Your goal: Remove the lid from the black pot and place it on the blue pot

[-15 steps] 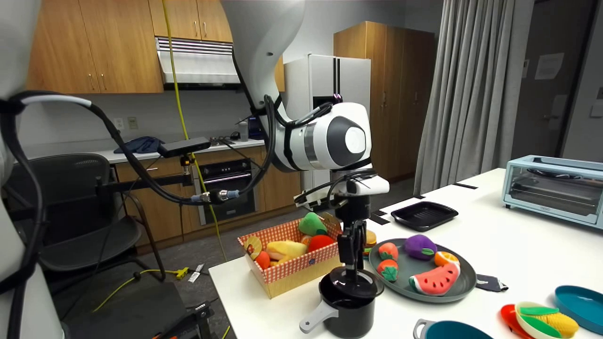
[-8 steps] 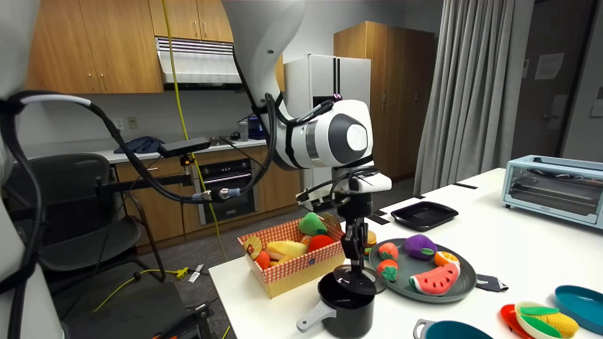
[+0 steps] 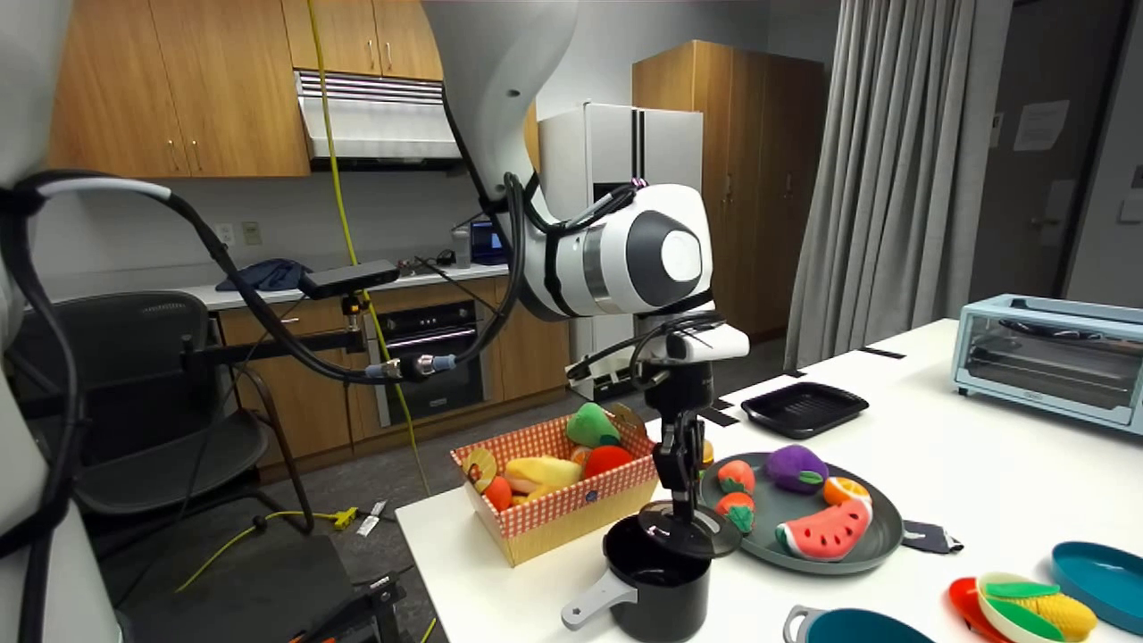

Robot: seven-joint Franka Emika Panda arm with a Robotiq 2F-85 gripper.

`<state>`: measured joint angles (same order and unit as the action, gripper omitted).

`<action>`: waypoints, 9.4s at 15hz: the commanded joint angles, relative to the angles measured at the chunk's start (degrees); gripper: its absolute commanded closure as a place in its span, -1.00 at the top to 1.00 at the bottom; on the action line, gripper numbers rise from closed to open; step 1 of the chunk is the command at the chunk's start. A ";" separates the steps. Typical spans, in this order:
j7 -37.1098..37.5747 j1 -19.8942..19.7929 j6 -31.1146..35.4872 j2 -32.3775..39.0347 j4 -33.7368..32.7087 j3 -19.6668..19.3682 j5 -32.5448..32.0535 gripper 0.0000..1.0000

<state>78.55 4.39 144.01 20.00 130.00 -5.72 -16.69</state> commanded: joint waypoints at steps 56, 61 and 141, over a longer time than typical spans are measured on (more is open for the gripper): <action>8.05 -6.17 8.76 6.20 -4.09 -14.19 -5.63 -0.93; 7.97 -5.51 8.49 6.98 -5.70 -14.27 -5.19 -0.93; -37.35 -5.56 -21.63 -16.23 0.92 -2.19 1.83 1.00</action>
<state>46.42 0.17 126.62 7.01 130.62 -8.74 -15.18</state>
